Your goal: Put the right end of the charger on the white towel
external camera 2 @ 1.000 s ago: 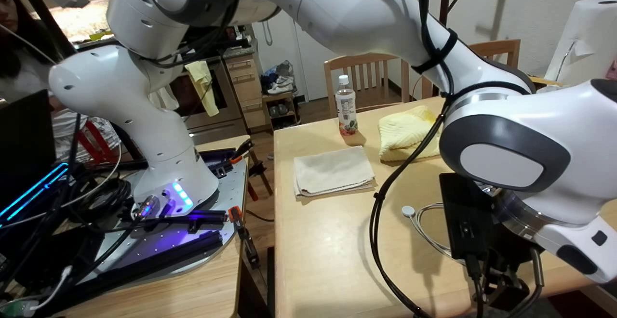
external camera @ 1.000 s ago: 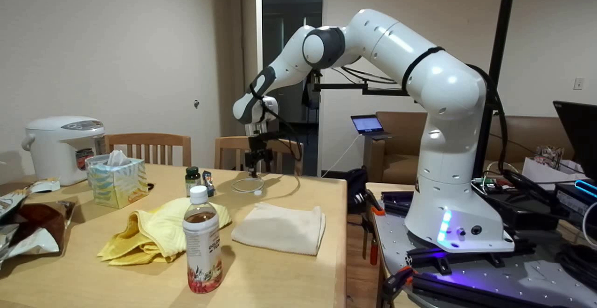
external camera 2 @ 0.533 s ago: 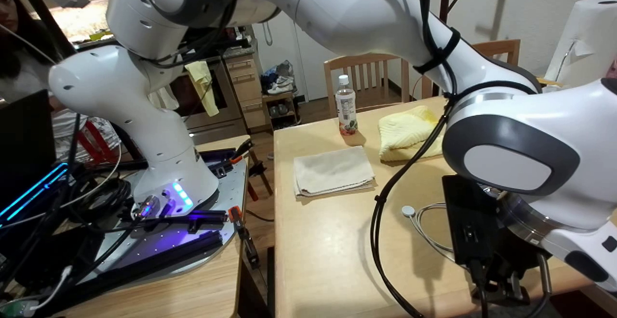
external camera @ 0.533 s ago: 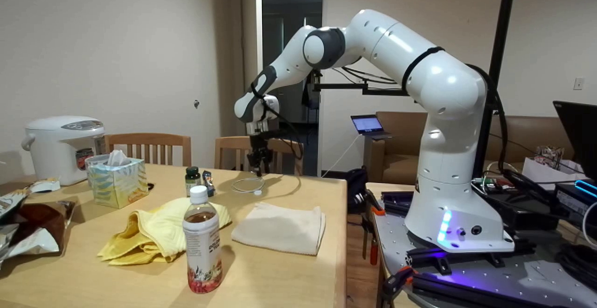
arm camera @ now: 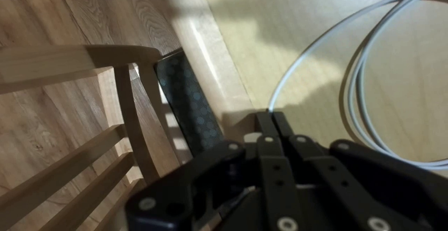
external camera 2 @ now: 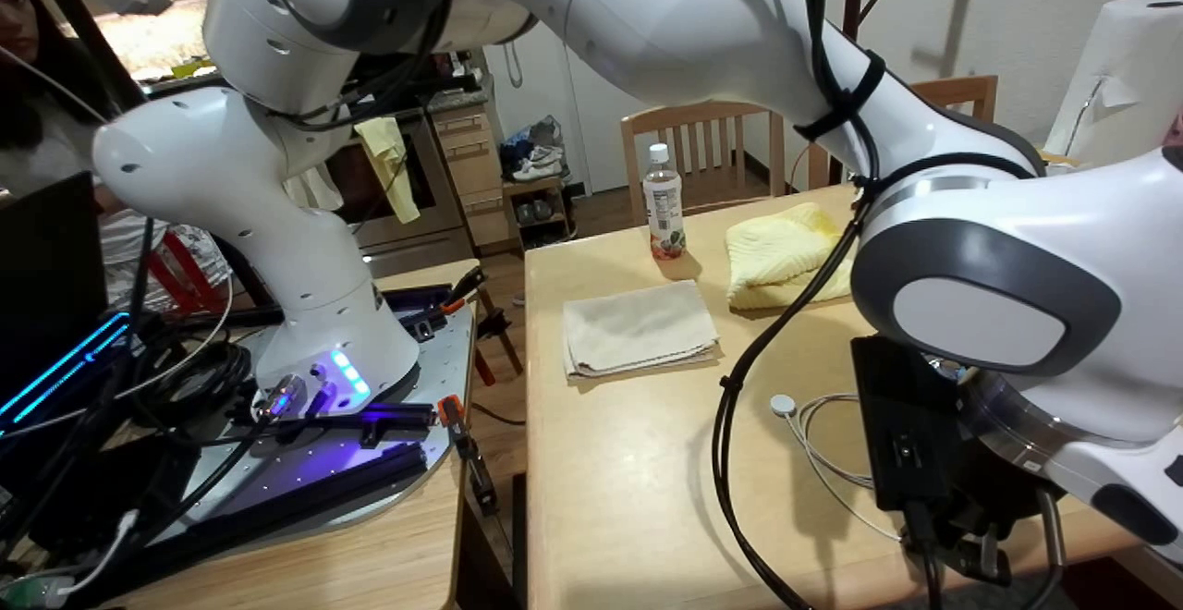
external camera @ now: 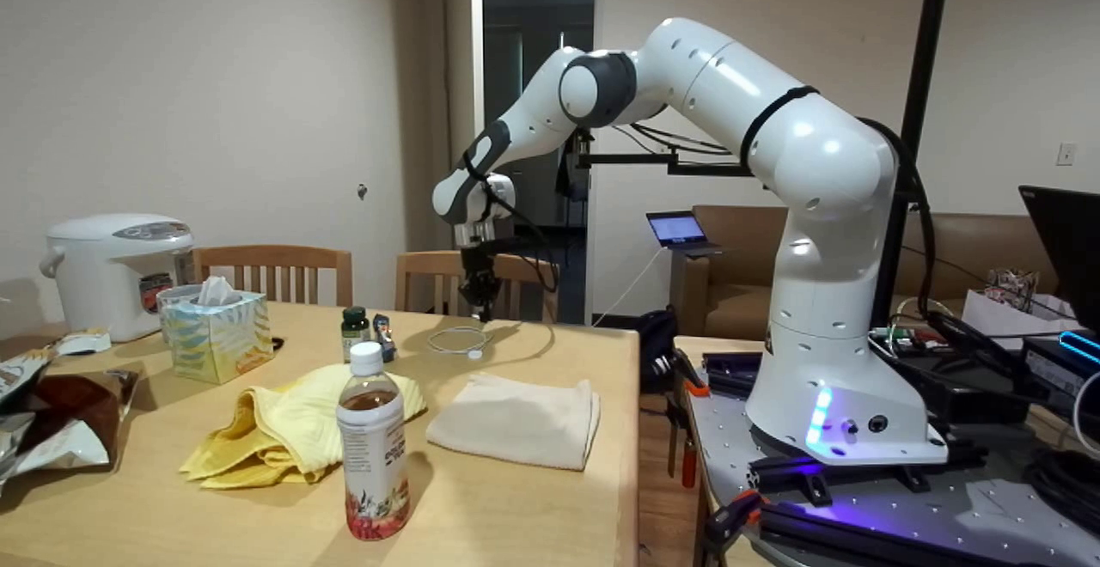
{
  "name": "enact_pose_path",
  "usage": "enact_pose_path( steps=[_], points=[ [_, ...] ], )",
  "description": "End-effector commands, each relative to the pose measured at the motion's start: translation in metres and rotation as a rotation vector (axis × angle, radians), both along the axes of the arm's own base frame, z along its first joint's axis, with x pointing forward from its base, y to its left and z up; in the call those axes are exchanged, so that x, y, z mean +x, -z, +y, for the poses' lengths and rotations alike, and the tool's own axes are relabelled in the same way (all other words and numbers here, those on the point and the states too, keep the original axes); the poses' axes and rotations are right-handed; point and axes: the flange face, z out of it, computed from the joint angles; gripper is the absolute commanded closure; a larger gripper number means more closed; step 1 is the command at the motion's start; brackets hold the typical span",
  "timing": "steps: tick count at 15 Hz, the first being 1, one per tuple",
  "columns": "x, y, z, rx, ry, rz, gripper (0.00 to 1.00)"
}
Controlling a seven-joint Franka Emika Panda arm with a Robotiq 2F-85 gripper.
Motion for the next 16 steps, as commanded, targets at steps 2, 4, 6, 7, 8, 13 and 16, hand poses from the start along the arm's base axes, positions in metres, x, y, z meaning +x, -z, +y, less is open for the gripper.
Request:
enact_pose_path(
  steps=[2, 4, 6, 7, 8, 13, 16],
  points=[
    [0.003, 0.001, 0.000, 0.020, -0.029, 0.005, 0.99],
    [0.001, -0.006, 0.001, 0.020, -0.022, 0.001, 0.99],
    [-0.002, -0.014, 0.001, 0.014, -0.012, 0.002, 0.99],
    [-0.003, -0.017, 0.001, 0.013, -0.003, -0.001, 0.99],
    [-0.005, -0.022, 0.002, 0.011, 0.008, 0.002, 0.99],
    [-0.020, -0.040, 0.007, 0.009, 0.044, -0.001, 0.99],
    [-0.028, -0.050, 0.017, 0.021, 0.062, -0.003, 0.99]
  ],
)
